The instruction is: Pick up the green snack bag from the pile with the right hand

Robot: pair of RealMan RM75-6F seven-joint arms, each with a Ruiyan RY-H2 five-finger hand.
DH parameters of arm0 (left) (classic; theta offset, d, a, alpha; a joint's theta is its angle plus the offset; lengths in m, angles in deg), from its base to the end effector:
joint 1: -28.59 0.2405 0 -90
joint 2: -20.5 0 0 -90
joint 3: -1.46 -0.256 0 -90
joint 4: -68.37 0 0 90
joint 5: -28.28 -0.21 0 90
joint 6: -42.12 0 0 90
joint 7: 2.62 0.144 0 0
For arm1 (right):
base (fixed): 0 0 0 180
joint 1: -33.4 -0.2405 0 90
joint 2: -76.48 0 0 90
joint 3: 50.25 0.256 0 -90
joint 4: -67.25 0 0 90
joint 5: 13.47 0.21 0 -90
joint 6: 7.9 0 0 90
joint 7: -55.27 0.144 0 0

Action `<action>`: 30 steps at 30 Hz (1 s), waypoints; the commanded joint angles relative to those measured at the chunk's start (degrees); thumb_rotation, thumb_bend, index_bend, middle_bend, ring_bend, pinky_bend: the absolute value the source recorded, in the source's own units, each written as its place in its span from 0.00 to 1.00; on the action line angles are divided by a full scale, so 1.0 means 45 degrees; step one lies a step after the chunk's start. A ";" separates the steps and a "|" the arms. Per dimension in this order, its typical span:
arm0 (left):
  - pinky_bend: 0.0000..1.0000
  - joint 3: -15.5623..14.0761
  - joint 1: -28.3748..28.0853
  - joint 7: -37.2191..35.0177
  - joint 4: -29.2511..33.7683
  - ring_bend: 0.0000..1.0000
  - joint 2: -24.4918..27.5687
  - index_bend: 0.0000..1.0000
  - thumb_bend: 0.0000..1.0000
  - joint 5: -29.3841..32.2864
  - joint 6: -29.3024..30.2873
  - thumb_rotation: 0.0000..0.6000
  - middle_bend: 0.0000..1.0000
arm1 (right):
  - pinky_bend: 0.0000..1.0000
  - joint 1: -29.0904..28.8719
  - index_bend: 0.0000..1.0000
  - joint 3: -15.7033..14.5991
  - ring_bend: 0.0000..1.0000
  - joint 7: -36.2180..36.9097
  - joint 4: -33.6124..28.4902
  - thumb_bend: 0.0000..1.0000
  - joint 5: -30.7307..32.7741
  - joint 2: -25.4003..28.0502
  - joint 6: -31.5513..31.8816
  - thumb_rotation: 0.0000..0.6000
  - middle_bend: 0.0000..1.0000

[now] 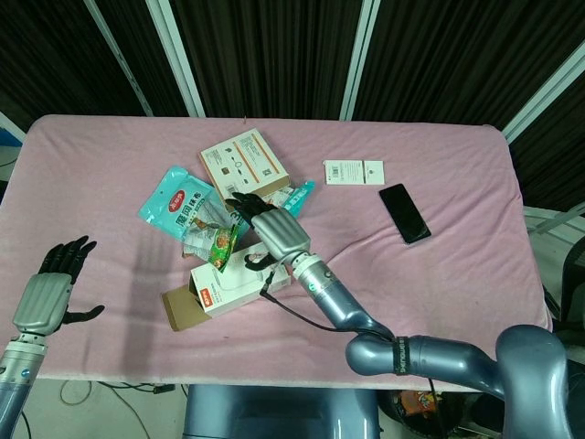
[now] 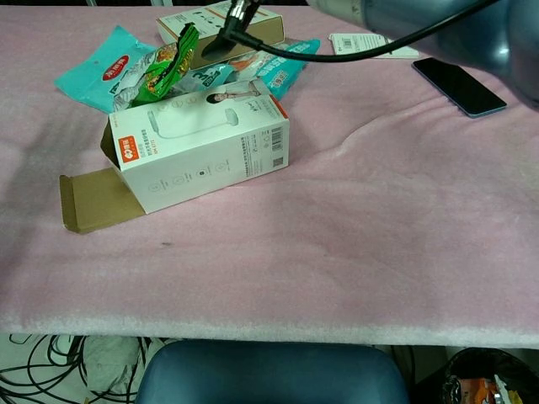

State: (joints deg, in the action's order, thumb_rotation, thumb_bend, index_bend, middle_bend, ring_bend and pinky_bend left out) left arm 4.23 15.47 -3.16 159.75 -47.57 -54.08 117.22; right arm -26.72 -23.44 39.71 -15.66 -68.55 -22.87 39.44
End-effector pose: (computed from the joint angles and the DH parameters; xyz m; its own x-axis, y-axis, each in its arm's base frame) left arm -0.2961 0.2227 0.1177 0.3416 0.1326 0.9304 0.9393 -0.0818 -0.3332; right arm 0.0279 -0.3766 -0.0406 0.1414 -0.3343 0.9318 -0.8626 -0.5034 -0.0497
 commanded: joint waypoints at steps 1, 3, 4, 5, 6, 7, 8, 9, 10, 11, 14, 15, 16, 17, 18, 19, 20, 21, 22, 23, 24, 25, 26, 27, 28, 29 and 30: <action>0.00 0.0048 -0.0029 -0.0059 0.0061 0.00 0.0025 0.00 0.00 0.0157 -0.0116 1.00 0.00 | 0.28 -0.0703 0.00 0.0142 0.06 0.0305 0.1187 0.13 0.0260 -0.1020 -0.0338 1.00 0.04; 0.00 0.0066 -0.0039 -0.0080 0.0084 0.00 0.0042 0.00 0.00 0.0209 -0.0149 1.00 0.00 | 0.28 -0.0937 0.00 0.0112 0.06 0.0425 0.1610 0.13 0.0289 -0.1346 -0.0474 1.00 0.04; 0.00 0.0070 -0.0040 -0.0085 0.0088 0.00 0.0046 0.00 0.00 0.0217 -0.0153 1.00 0.00 | 0.28 -0.0999 0.00 0.0103 0.06 0.0455 0.1721 0.13 0.0302 -0.1428 -0.0523 1.00 0.04; 0.00 0.0078 -0.0045 -0.0096 0.0100 0.00 0.0058 0.00 0.00 0.0247 -0.0172 1.00 0.00 | 0.28 -0.1175 0.00 0.0086 0.06 0.0529 0.2044 0.13 0.0321 -0.1643 -0.0644 1.00 0.04; 0.00 0.0084 -0.0046 -0.0116 0.0112 0.00 0.0065 0.00 0.00 0.0271 -0.0187 1.00 0.00 | 0.28 -0.1285 0.00 0.0085 0.06 0.0577 0.2259 0.13 0.0327 -0.1780 -0.0703 1.00 0.04; 0.00 0.0092 -0.0049 -0.0135 0.0122 0.00 0.0074 0.00 0.00 0.0291 -0.0197 1.00 0.00 | 0.28 -0.1393 0.00 0.0094 0.06 0.0639 0.2475 0.13 0.0333 -0.1924 -0.0752 1.00 0.04; 0.00 0.0101 -0.0053 -0.0151 0.0129 0.00 0.0081 0.00 0.00 0.0313 -0.0211 1.00 0.00 | 0.28 -0.1494 0.00 0.0110 0.06 0.0714 0.2679 0.13 0.0346 -0.2063 -0.0806 1.00 0.04; 0.00 0.0109 -0.0057 -0.0173 0.0137 0.00 0.0089 0.00 0.00 0.0335 -0.0225 1.00 0.00 | 0.28 -0.1599 0.00 0.0120 0.06 0.0782 0.2892 0.13 0.0368 -0.2205 -0.0873 1.00 0.04; 0.00 0.0116 -0.0060 -0.0196 0.0143 0.00 0.0096 0.00 0.00 0.0360 -0.0244 1.00 0.00 | 0.28 -0.1698 0.00 0.0126 0.06 0.0837 0.3110 0.13 0.0383 -0.2340 -0.0927 1.00 0.04; 0.00 0.0118 -0.0062 -0.0211 0.0149 0.00 0.0099 0.00 0.00 0.0373 -0.0256 1.00 0.00 | 0.28 -0.1749 0.00 0.0126 0.06 0.0869 0.3222 0.13 0.0395 -0.2411 -0.0967 1.00 0.04; 0.00 0.0130 -0.0075 -0.0281 0.0174 0.00 0.0124 0.00 0.00 0.0433 -0.0315 1.00 0.00 | 0.28 -0.2096 0.01 0.0114 0.06 0.1051 0.4047 0.16 0.0414 -0.2876 -0.1210 1.00 0.05; 0.00 0.0130 -0.0078 -0.0292 0.0177 0.00 0.0130 0.00 0.00 0.0447 -0.0331 1.00 0.00 | 0.28 -0.2193 0.02 0.0118 0.06 0.1102 0.4297 0.18 0.0416 -0.3012 -0.1264 1.00 0.06; 0.00 0.0131 -0.0083 -0.0297 0.0182 0.00 0.0134 0.00 0.00 0.0456 -0.0343 1.00 0.00 | 0.28 -0.2294 0.05 0.0124 0.07 0.1147 0.4560 0.21 0.0421 -0.3148 -0.1323 1.00 0.08; 0.00 0.0137 -0.0086 -0.0318 0.0194 0.00 0.0141 0.00 0.00 0.0474 -0.0357 1.00 0.00 | 0.28 -0.2439 0.07 0.0139 0.08 0.1225 0.4928 0.23 0.0429 -0.3331 -0.1427 1.00 0.09; 0.00 0.0144 -0.0087 -0.0329 0.0198 0.00 0.0146 0.00 0.00 0.0489 -0.0361 1.00 0.00 | 0.30 -0.2532 0.12 0.0156 0.11 0.1291 0.5176 0.26 0.0449 -0.3452 -0.1513 1.00 0.12; 0.00 0.0152 -0.0089 -0.0339 0.0200 0.00 0.0148 0.00 0.00 0.0504 -0.0365 1.00 0.00 | 0.32 -0.2614 0.18 0.0172 0.15 0.1361 0.5409 0.29 0.0456 -0.3566 -0.1580 1.00 0.17; 0.00 0.0156 -0.0088 -0.0351 0.0204 0.00 0.0150 0.00 0.00 0.0518 -0.0368 1.00 0.00 | 0.35 -0.2681 0.22 0.0181 0.19 0.1428 0.5613 0.32 0.0443 -0.3666 -0.1621 1.00 0.20; 0.00 0.0156 -0.0086 -0.0361 0.0208 0.00 0.0156 0.00 0.00 0.0530 -0.0372 1.00 0.00 | 0.40 -0.2748 0.31 0.0172 0.26 0.1534 0.5867 0.35 0.0384 -0.3801 -0.1639 1.00 0.27; 0.00 0.0157 -0.0086 -0.0362 0.0210 0.00 0.0158 0.00 0.00 0.0532 -0.0373 1.00 0.00 | 0.48 -0.2770 0.39 0.0152 0.34 0.1614 0.5999 0.40 0.0318 -0.3877 -0.1627 1.00 0.35; 0.00 0.0157 -0.0089 -0.0364 0.0213 0.00 0.0160 0.00 0.00 0.0529 -0.0373 1.00 0.00 | 0.53 -0.2776 0.45 0.0121 0.40 0.1697 0.6106 0.43 0.0234 -0.3940 -0.1601 1.00 0.40; 0.00 0.0158 -0.0090 -0.0370 0.0216 0.00 0.0161 0.00 0.00 0.0529 -0.0373 1.00 0.00 | 0.61 -0.2770 0.54 0.0078 0.49 0.1781 0.6195 0.48 0.0126 -0.3988 -0.1559 1.00 0.49; 0.00 0.0157 -0.0090 -0.0375 0.0220 0.00 0.0164 0.00 0.00 0.0523 -0.0370 1.00 0.00 | 0.67 -0.2747 0.61 0.0012 0.57 0.1917 0.6298 0.52 -0.0041 -0.4035 -0.1502 1.00 0.56; 0.00 0.0156 -0.0090 -0.0373 0.0220 0.00 0.0166 0.00 0.00 0.0508 -0.0358 1.00 0.00 | 0.71 -0.2721 0.68 -0.0037 0.62 0.2003 0.6349 0.56 -0.0145 -0.4049 -0.1473 1.00 0.61; 0.00 0.0154 -0.0088 -0.0374 0.0218 0.00 0.0167 0.00 0.00 0.0494 -0.0345 1.00 0.00 | 0.73 -0.2684 0.71 -0.0085 0.64 0.2084 0.6383 0.58 -0.0222 -0.4051 -0.1467 1.00 0.63; 0.00 0.0152 -0.0085 -0.0379 0.0215 0.00 0.0166 0.00 0.00 0.0484 -0.0333 1.00 0.00 | 0.74 -0.2646 0.75 -0.0140 0.65 0.2157 0.6388 0.60 -0.0297 -0.4034 -0.1477 1.00 0.64; 0.00 0.0150 -0.0080 -0.0386 0.0213 0.00 0.0165 0.00 0.00 0.0470 -0.0318 1.00 0.00 | 0.74 -0.2571 0.78 -0.0211 0.66 0.2261 0.6335 0.61 -0.0419 -0.3981 -0.1449 1.00 0.65; 0.00 0.0151 -0.0080 -0.0388 0.0212 0.00 0.0165 0.00 0.00 0.0466 -0.0311 1.00 0.00 | 0.74 -0.2513 0.80 -0.0234 0.66 0.2341 0.6260 0.62 -0.0506 -0.3931 -0.1389 1.00 0.66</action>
State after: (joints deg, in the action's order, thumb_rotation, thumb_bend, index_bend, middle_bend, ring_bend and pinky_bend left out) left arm 4.90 15.11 -4.90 160.70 -46.83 -51.98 115.81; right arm -38.39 -24.23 49.83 12.82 -70.36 -40.81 32.89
